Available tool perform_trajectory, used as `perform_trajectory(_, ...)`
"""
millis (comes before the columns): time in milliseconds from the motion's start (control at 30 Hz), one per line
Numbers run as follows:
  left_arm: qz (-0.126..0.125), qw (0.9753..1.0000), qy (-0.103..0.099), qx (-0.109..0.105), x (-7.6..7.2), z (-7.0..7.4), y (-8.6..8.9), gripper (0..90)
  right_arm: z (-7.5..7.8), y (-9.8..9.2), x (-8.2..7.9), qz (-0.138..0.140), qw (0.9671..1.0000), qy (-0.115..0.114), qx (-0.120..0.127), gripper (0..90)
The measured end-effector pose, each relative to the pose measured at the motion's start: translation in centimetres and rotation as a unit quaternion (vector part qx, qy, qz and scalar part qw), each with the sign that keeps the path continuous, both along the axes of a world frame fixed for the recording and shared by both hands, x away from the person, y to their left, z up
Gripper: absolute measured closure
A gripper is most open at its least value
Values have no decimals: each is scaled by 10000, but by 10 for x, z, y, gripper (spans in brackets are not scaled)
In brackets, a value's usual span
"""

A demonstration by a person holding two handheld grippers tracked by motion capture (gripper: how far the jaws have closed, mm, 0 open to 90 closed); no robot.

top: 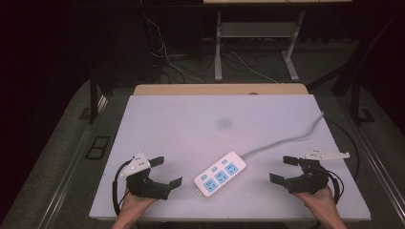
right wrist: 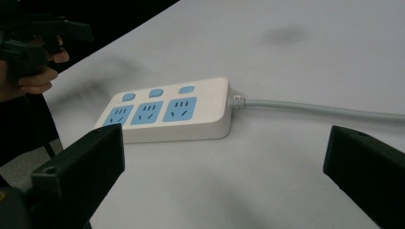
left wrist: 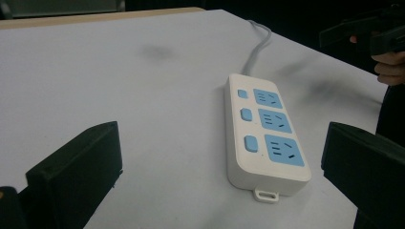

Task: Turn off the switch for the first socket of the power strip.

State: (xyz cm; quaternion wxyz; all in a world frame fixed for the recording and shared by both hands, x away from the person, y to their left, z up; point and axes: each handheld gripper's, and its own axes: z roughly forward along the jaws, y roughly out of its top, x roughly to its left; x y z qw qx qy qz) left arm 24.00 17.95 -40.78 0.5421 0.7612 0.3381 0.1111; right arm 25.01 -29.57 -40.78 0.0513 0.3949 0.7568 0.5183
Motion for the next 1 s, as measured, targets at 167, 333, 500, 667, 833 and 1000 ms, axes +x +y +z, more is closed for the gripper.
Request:
perform_trajectory(167, -75, 10000, 17, 41, 0, -1, -2, 0, -1, 0, 0, 15, 10000, 38, -72, 2)
perform_trajectory(333, -73, 10000, 19, 37, 1, -1, -2, 0, -2, -1, 1, 10, 9999, 59, -93, 2)
perform_trajectory(500, -60, 10000, 28, 41, 2, -1, -2, 0, -2, -3, 1, -6, 9999, 92, -97, 2)
perform_trajectory(667, -57, 10000, 49, 43, 2, -1, -1, 0, -3, -4, 1, -12, 9999, 100, -101, 2)
perform_trajectory(833, -35, 10000, 69, 40, 2, -1, -1, 0, -4, -5, 1, -35, 9999, 108, -100, 2)
perform_trajectory(1000, -36, 10000, 76, 46, 2, 1, -1, 0, -5, -4, 1, -11, 9998, 130, -131, 2)
